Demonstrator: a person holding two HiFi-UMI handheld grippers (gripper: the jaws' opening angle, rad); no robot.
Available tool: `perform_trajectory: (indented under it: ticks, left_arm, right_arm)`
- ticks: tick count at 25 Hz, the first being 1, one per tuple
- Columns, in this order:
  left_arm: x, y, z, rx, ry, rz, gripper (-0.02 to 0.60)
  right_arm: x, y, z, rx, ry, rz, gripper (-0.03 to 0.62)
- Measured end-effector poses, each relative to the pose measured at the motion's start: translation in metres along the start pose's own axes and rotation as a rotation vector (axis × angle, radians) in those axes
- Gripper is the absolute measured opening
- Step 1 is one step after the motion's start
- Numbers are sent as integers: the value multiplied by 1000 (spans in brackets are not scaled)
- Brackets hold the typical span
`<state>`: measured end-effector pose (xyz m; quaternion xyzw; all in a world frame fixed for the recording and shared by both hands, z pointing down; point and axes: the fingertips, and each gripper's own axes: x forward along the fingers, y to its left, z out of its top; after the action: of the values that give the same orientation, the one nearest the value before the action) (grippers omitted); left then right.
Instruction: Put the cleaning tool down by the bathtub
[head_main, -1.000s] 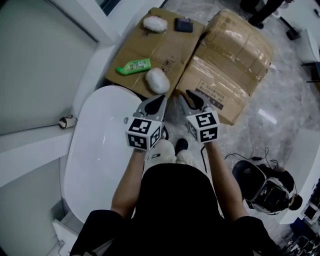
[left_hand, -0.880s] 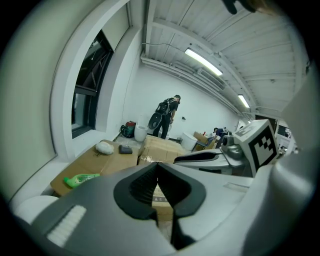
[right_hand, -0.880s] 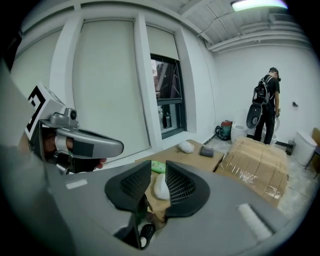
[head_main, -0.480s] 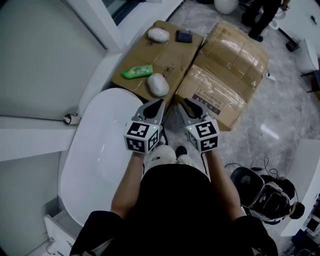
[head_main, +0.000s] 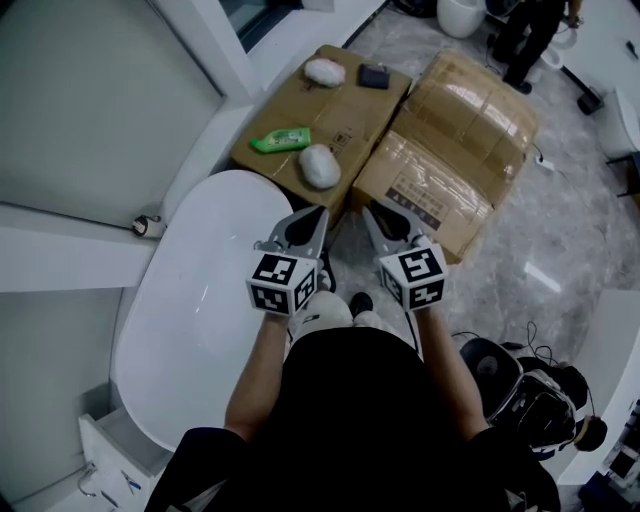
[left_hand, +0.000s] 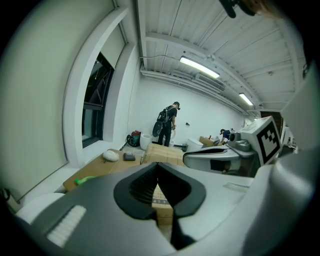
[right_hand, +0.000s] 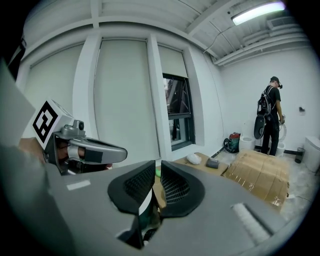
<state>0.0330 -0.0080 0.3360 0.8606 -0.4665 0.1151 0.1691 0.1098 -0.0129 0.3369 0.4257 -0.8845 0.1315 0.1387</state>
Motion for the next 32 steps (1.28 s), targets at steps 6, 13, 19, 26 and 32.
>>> perform_trajectory:
  ticks: [6,13,19,26,32]
  left_arm:
    - [-4,-6,4,7,-20,0,-2]
    - [-7,-11,12,25,-37,-15,-2]
    - [-15,-11,19,35,-56,-18,-2]
    - [-17,-11,20,25,-72,-13,-2]
    - [-20,-18,16,32,-67,-28,-2]
  right_arm:
    - [-9,3,9,4,-26,9,31]
    - [-16,7,21,-4,-55,7,20]
    - [-22,12,34,-13,-89,19,9]
    - [-29,20,38,-44,-88,51,8]
    - [-34,24,36,-61,-85,51,6]
